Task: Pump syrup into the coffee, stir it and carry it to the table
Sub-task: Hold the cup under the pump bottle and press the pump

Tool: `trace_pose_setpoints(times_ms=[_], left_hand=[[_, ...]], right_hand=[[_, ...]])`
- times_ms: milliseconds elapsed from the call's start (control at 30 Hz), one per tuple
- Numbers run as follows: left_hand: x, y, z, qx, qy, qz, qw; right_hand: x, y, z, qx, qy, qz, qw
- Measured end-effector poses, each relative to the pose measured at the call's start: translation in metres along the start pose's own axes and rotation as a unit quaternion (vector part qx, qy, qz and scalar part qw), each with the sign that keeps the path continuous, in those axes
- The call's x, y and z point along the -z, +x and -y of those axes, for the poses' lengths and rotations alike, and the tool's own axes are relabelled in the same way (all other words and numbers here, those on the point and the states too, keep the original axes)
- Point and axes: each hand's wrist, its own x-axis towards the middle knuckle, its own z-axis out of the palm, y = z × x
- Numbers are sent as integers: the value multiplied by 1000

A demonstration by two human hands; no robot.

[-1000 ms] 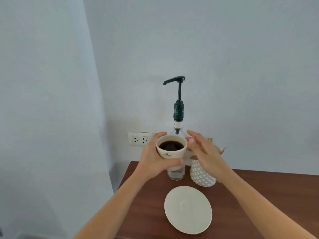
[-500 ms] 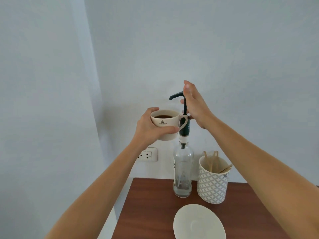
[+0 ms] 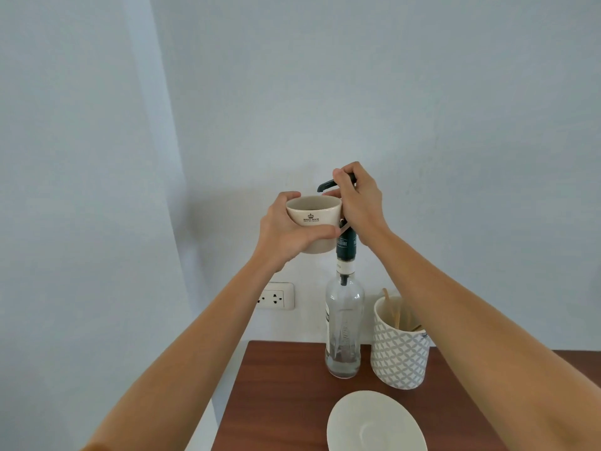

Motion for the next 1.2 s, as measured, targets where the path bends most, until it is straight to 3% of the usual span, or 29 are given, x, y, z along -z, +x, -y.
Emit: trace_pose_setpoints(times_ms=[567,1200], left_hand=[[2,2,4,3,3,-9,1000],[0,4,3,6,7,-6,1000]], right_hand=[[-12,-1,-11,77,10,-70,995],[-15,3,-18,109,-13,-81,991]])
